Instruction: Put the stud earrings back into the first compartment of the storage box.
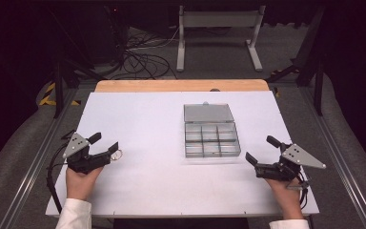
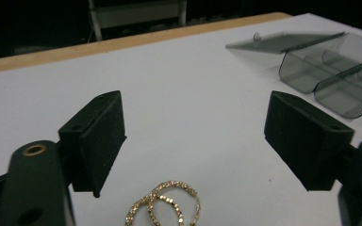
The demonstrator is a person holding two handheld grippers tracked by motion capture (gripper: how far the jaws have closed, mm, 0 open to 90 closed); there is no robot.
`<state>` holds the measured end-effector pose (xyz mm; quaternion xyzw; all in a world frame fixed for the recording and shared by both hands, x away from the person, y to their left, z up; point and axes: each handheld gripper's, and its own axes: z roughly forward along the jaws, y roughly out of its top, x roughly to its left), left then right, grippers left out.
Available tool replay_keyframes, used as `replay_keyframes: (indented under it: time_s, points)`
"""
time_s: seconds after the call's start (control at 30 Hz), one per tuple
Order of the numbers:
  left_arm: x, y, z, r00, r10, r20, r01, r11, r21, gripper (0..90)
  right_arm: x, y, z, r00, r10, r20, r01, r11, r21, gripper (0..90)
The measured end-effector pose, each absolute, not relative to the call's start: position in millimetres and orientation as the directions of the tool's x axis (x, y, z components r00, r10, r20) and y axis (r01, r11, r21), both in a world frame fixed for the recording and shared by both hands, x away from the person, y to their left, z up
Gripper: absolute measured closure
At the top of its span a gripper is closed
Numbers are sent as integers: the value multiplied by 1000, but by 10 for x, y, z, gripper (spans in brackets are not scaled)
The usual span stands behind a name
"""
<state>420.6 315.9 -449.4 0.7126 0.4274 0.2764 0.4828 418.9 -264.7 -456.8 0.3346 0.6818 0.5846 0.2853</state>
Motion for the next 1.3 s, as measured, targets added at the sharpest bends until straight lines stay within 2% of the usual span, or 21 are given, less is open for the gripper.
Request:
replay_keyframes:
  time_s: [0.03,0.17,0.4,1.07,1.3]
  points:
    - [4223,3160,-4504,476,879,-16,353,-175,919,246,4189,-2647,-4568,-613,790,2,123,93,988,11]
    - [4345,3186,-4573,440,898,2,422,-209,882,338,4192,-2636,-4573,-615,789,2,130,98,987,18]
    - [4476,3202,-4645,455,890,28,456,-260,851,436,4197,-2610,-4581,-621,784,-13,133,122,984,20]
    - [4708,3172,-4864,554,831,48,541,-404,738,543,4204,-2614,-4591,-624,781,-10,139,124,982,20]
    - [4728,3162,-4893,572,818,52,548,-429,718,621,4205,-2616,-4591,-625,781,-10,138,123,983,20]
